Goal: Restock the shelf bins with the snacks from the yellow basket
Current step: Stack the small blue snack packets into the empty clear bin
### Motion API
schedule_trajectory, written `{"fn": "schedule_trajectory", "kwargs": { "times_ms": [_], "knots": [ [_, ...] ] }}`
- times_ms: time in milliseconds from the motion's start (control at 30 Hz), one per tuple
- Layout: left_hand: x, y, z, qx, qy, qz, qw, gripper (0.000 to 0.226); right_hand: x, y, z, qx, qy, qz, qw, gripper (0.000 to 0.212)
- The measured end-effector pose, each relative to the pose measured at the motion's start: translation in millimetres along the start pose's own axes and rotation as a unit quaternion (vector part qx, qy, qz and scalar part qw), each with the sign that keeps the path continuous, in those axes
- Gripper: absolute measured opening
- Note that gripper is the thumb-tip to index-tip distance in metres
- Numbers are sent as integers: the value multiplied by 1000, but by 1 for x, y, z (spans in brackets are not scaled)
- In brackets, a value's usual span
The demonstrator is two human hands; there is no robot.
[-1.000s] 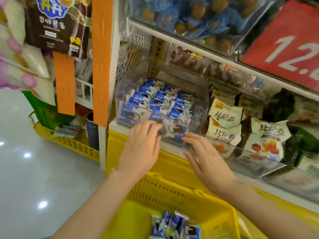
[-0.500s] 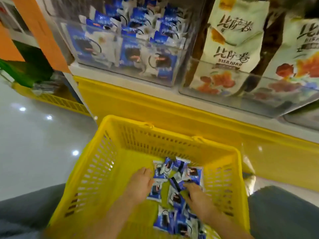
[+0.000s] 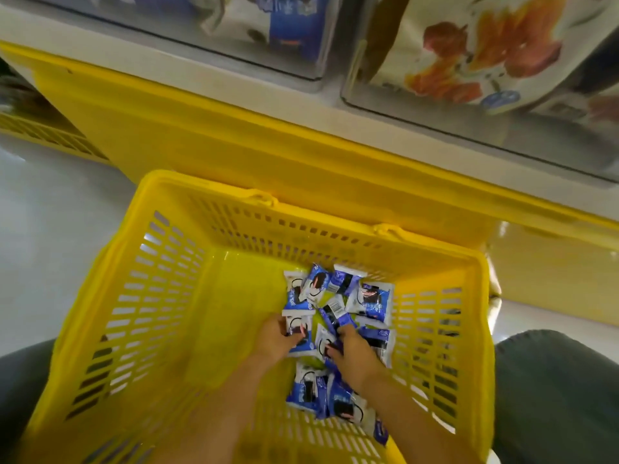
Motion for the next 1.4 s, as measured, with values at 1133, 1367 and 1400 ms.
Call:
{"fn": "schedule_trajectory", "kwargs": {
  "times_ms": [1133, 1367, 1400],
  "knots": [
    [134, 163, -169, -2, 346, 247, 905, 25, -139, 150, -185, 100, -280, -262, 918, 26],
    [172, 187, -212, 66, 292, 376, 877, 11, -161, 172, -208, 74, -273, -290, 914, 24],
    [177, 188, -219, 75, 288, 390, 871, 12, -167, 175, -211, 79, -276, -295, 911, 22]
  ]
}}
Point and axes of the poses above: each hand's wrist, its own y-axis away from the middle knuckle, its own z-axis out of the palm, x = y × z, the point moved 2 cm from there along -y, towards the middle knuckle, and after that the axes turned 11 degrees about x, right-handed, at the moved point
